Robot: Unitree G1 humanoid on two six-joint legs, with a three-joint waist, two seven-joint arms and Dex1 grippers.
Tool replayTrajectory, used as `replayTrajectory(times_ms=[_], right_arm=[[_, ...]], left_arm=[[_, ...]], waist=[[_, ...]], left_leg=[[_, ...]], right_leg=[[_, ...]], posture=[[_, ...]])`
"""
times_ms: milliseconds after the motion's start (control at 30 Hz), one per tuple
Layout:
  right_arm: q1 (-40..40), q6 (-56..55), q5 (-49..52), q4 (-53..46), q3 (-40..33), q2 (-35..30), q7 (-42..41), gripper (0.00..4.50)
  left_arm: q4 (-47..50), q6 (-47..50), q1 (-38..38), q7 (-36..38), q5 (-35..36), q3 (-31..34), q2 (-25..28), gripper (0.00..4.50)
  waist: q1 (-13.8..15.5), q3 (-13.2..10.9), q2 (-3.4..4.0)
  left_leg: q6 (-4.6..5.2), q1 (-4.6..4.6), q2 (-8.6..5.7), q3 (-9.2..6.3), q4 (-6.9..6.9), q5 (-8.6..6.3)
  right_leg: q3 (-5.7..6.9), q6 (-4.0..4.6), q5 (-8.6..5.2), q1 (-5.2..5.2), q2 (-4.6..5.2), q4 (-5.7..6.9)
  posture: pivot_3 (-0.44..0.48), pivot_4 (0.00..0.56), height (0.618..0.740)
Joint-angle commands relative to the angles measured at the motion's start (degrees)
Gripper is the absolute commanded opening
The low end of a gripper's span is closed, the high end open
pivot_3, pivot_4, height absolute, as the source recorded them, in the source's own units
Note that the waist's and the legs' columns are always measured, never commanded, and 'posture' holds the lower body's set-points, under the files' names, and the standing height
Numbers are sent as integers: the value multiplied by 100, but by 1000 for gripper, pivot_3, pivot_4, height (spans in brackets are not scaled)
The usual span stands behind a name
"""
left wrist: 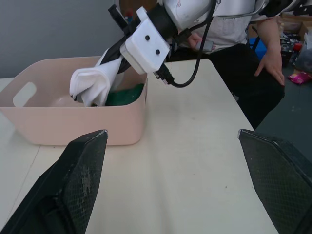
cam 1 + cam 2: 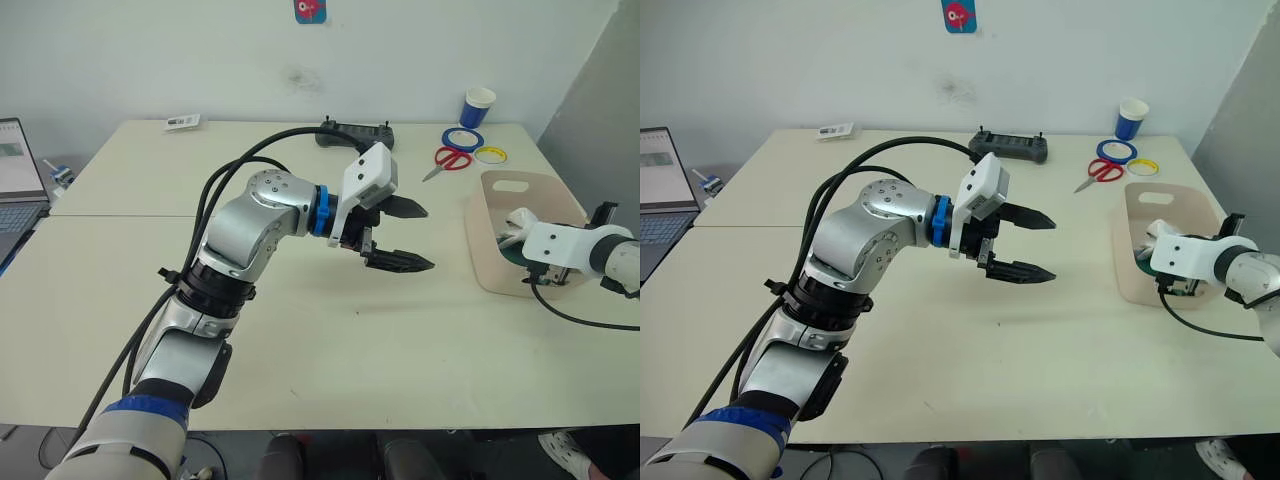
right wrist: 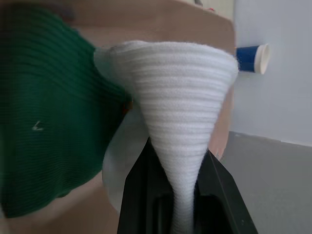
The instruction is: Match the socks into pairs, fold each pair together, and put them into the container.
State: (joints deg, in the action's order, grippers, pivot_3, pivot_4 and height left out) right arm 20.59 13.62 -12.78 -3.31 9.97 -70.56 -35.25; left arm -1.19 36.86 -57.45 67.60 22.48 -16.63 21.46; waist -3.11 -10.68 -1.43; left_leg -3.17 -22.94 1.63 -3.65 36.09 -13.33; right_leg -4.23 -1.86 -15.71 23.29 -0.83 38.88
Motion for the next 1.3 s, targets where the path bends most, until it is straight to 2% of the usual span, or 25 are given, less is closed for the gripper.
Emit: replayTrajectory(times_ms=[33, 233, 433, 567, 700, 933, 1067, 1200, 1300], right_arm=[[266, 81, 75, -140, -236, 99, -442, 333], [563, 385, 300, -365, -487, 118, -1159, 2426], [555, 1183, 1038, -1000, -1048, -89, -2152, 4479], [606, 2065, 1754, -1457, -1714, -124, -2542, 4479], [665, 2396, 1910, -1311, -2007, -83, -2377, 4479], [748, 1789, 1401, -250, -1349, 334, -1845, 4479], [946, 1609, 1281, 256, -962, 583, -1909, 4479], [1052, 1497, 1214, 421, -840, 685, -1905, 4479], [1137, 1485, 1223, 243, -1015, 631, -1844, 4479]], left_arm=[[227, -58, -23, -66, 12, 38, -39, 4487], [219, -97, 32, -86, -13, 22, -34, 4500], [211, -107, 41, -106, -38, 24, -49, 4500], [226, -110, 58, -105, -54, 29, -31, 4500], [223, -110, 53, -91, -58, 28, -20, 4500], [176, -161, 20, -46, -115, 7, -24, 4500], [231, -135, 56, -56, -124, 7, -1, 4500], [279, -114, 116, -101, -144, 21, 51, 4500], [317, -116, 172, -159, -184, 72, 144, 4500]], waist=[[-8, 0, 0], [-7, 1, 3], [8, 1, 4], [9, 1, 5], [8, 1, 5], [-5, 1, 6], [-11, 2, 8], [-5, 2, 9], [-5, 3, 9]], left_leg=[[0, 2, 0, 0, 0, 0], [-1, 5, 0, -1, 5, 1], [0, 3, 0, -6, 5, 1], [0, 3, 0, -5, 6, 0], [0, 5, 0, -6, 10, 0], [0, 6, 0, -3, 13, 0], [0, 6, 0, -2, 12, 1], [0, 6, 0, -4, 12, 1], [0, 6, 0, -4, 12, 1]], right_leg=[[-1, 0, 0, 0, 0, 3], [0, 0, 1, -2, 0, 11], [4, 0, 1, -3, 0, 10], [4, 1, 1, -4, 0, 11], [4, 1, 1, -7, 0, 12], [2, 1, 1, -8, 0, 12], [1, 1, 1, -7, 0, 13], [3, 1, 1, -7, 0, 14], [2, 1, 1, -7, 0, 14]], posture=[[0, 150, 740], [0, 150, 740], [0, 150, 740], [0, 150, 740], [0, 150, 740], [0, 150, 740], [0, 150, 740], [0, 150, 740], [0, 150, 740]])
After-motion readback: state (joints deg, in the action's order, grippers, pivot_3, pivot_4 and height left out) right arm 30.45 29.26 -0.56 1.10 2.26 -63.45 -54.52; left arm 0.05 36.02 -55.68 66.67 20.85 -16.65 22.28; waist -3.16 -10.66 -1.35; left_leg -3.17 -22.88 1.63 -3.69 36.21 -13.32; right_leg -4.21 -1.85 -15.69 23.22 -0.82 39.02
